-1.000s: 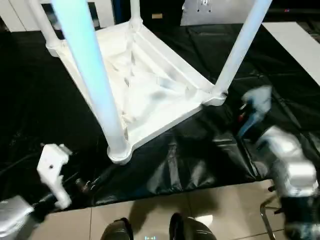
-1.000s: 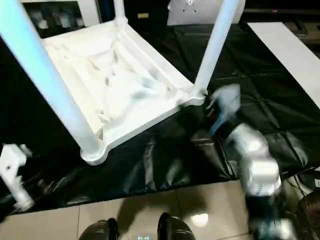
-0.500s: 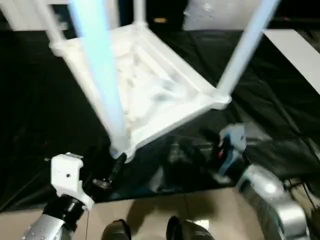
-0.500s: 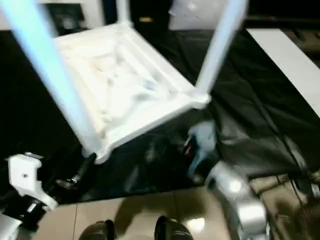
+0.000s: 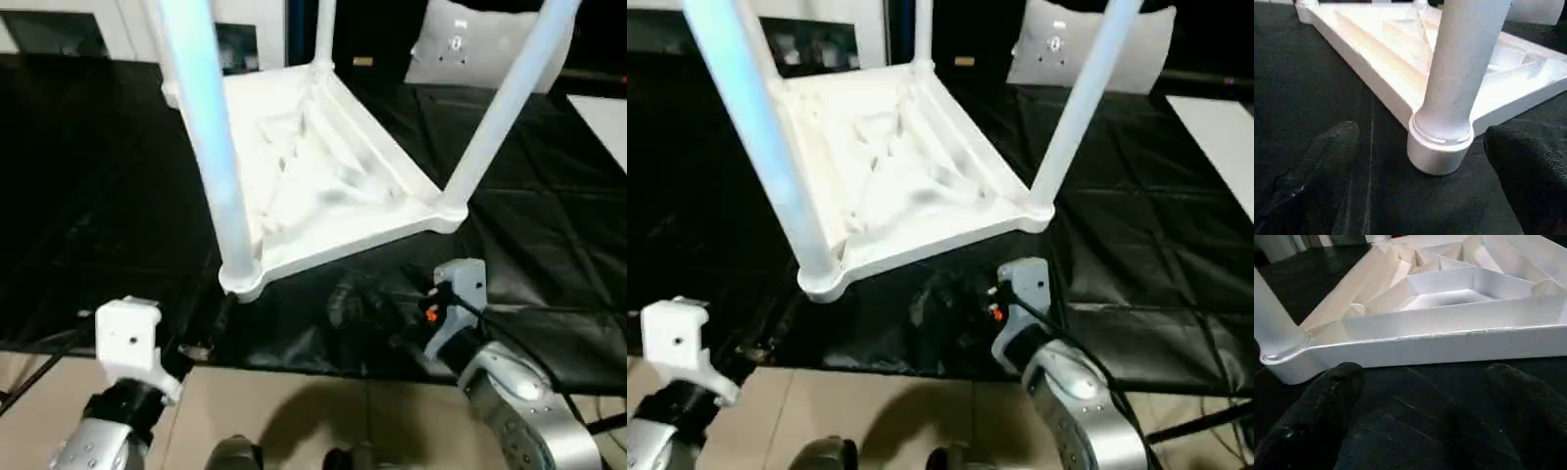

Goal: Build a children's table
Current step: Flip table

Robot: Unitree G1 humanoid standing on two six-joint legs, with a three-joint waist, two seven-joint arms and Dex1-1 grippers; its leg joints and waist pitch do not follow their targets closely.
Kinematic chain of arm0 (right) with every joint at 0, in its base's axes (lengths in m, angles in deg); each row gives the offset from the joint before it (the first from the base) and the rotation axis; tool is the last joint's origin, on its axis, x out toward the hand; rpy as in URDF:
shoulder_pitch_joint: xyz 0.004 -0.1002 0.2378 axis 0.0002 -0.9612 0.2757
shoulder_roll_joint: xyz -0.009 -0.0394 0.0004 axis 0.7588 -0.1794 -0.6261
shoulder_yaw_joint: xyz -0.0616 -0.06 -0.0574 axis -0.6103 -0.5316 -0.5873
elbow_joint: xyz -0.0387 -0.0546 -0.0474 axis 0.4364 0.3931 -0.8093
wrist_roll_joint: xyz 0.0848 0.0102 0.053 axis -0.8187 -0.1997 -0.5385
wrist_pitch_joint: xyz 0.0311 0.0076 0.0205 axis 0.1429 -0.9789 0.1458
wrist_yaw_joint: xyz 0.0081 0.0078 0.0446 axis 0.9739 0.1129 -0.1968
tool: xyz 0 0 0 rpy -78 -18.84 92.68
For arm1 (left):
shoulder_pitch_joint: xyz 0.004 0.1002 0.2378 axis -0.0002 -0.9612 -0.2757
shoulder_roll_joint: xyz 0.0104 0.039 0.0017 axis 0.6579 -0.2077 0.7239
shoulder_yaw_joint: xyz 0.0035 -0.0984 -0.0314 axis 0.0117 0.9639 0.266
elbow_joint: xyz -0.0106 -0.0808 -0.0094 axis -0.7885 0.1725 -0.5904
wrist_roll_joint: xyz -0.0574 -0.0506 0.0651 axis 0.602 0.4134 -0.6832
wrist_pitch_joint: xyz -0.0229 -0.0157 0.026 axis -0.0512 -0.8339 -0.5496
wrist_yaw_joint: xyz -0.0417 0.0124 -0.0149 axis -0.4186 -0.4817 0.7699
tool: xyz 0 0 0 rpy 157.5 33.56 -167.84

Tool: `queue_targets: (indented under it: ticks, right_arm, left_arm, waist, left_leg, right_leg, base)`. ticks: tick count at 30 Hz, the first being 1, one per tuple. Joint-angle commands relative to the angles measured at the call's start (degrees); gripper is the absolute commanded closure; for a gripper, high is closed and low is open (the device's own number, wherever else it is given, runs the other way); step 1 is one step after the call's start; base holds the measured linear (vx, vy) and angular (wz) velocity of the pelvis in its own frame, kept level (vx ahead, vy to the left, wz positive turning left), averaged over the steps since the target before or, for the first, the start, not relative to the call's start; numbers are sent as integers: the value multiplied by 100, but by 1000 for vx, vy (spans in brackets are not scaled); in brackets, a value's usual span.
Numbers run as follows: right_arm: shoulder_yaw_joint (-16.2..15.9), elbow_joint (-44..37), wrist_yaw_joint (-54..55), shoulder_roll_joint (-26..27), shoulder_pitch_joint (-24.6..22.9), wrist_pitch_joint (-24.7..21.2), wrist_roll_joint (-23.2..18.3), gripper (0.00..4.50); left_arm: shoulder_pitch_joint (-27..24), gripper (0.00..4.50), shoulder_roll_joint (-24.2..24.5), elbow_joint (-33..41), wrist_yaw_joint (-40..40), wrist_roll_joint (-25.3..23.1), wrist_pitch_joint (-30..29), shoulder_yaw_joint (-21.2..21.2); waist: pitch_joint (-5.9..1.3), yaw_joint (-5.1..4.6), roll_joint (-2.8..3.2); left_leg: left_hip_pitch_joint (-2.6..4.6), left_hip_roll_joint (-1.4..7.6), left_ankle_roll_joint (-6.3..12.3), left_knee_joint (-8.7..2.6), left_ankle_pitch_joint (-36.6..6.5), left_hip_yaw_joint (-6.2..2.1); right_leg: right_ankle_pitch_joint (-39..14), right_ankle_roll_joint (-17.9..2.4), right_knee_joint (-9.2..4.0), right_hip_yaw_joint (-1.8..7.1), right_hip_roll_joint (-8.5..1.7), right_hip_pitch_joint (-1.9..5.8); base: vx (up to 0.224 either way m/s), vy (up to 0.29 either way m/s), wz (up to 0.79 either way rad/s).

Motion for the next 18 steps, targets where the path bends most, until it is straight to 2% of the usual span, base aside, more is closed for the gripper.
queue_targets:
  ticks: [1,2,3,4,5,6,7,8,9,10,11,12,13,14,15,16,17,18]
  right_arm:
    - [-88,-90,38,-10,-30,-47,29,0]
    - [-104,-87,38,-12,-30,-35,47,0]
    - [-120,-80,44,-12,-29,5,80,0]
    - [-126,-73,44,-8,-27,21,90,0]
    - [-131,-58,43,-3,-15,39,103,0]
    - [-128,-32,57,6,14,73,162,0]
    - [-120,2,77,19,46,103,212,0]
    - [-120,2,77,19,46,103,212,0]
    - [-87,96,163,42,129,118,259,0]
    - [-54,162,215,64,184,140,272,0]
    - [-22,226,227,89,248,188,255,0]
    - [-11,251,219,99,277,218,239,0]
    - [-9,261,208,100,299,229,230,0]
    - [-3,261,178,105,306,240,199,0]
    - [10,247,71,119,333,232,78,0]
    - [5,231,33,114,342,200,40,0]
    - [4,224,17,114,348,183,23,0]
    - [-9,212,-33,122,377,148,-1,0]
  left_arm:
    - [38,1,69,-23,-89,-67,-54,-29]
    - [41,1,77,-31,-91,-69,-70,-38]
    - [47,1,112,-48,-67,-89,-67,-60]
    - [53,1,131,-59,-57,-106,-67,-74]
    - [71,1,143,-77,-49,-113,-61,-86]
    - [118,1,157,-105,-48,-119,-73,-101]
    - [175,1,171,-141,-24,-107,-63,-120]
    - [175,1,171,-141,-24,-107,-63,-120]
    - [347,1,173,-230,43,8,-98,-120]
    - [489,1,189,-314,87,88,-199,-116]
    - [701,1,209,-434,109,134,-297,-109]
    - [814,1,225,-498,113,146,-324,-111]
    - [903,1,233,-548,127,167,-314,-112]
    - [966,1,244,-589,129,158,-316,-121]
    - [1216,1,293,-764,117,92,-344,-153]
    - [1339,1,297,-857,97,69,-370,-155]
    - [1404,1,296,-908,88,61,-386,-159]
    - [1749,1,317,-1193,145,43,-474,-247]
  waist:
    - [-454,-70,85]
    - [-492,-110,90]
    - [-538,-150,134]
    - [-543,-195,170]
    - [-508,-214,185]
    - [-383,-225,214]
    - [-213,-276,129]
    - [-113,-290,150]
    - [-41,-290,197]
    - [-24,85,271]
    - [-134,281,163]
    - [-253,119,-397]
    - [-87,123,-159]
    - [-117,200,-103]
    - [-94,261,-77]
    - [-150,220,-43]
    - [-56,105,-83]
    - [-206,85,53]
  left_leg:
    - [-129,324,1100,-155,1291,-121]
    - [-159,340,1292,-129,1438,-134]
    - [-238,340,1592,-140,1400,-158]
    - [-227,456,1837,-207,952,-208]
    - [-227,497,1860,-273,395,-216]
    - [-100,600,1391,-398,-1360,-216]
    - [-50,544,579,-451,-2867,-176]
    - [20,497,157,-481,-3690,-173]
    - [50,532,-246,-671,-4654,-143]
    - [-766,732,-299,-1294,-5409,-5]
    - [-698,602,-75,-1171,-5071,224]
    - [398,178,-168,493,-2281,392]
    - [296,10,67,853,-950,73]
    - [-38,-19,195,797,-436,-58]
    - [-230,61,10,539,-226,-221]
    - [185,256,-281,171,-1023,-165]
    - [267,297,-346,18,-2019,-143]
    - [258,397,-375,-212,-2569,-174]
  right_leg:
    - [1485,53,-503,299,-604,190]
    - [1795,-33,-485,250,-607,155]
    - [1819,-181,-521,148,-644,127]
    - [974,-355,-585,81,-650,61]
    - [207,-396,-622,81,-681,80]
    - [-1660,-366,-643,95,-733,111]
    - [-3189,-51,-728,94,-798,83]
    - [-3963,194,-784,8,-796,44]
    - [-4322,457,-747,-240,-606,62]
    - [-2391,214,964,-95,-436,747]
    - [-1887,205,860,-39,-382,671]
    - [-5719,651,-551,801,-1023,-452]
    - [-6610,409,-1006,1057,-1343,-569]
    - [-6480,319,-953,1270,-1331,-180]
    - [-5194,136,-677,1053,-1308,189]
    - [-3934,-96,-491,736,-916,-72]
    - [-3868,-178,-432,615,-751,-186]
    - [-2870,-375,-304,588,-743,-14]
  base:
    - [0,0,0]
    - [-28,59,7]
    - [-28,59,7]
    - [-64,69,6]
    - [-88,73,3]
    - [-88,73,3]
    - [-99,76,-10]
    - [-108,62,-13]
    - [-108,62,-13]
    - [-163,36,-4]
    - [-121,-31,20]
    - [-121,-31,20]
    - [-23,-140,26]
    - [37,-71,-3]
    - [37,-71,-3]
    - [-36,55,8]
    - [-118,54,23]
    - [-118,54,23]
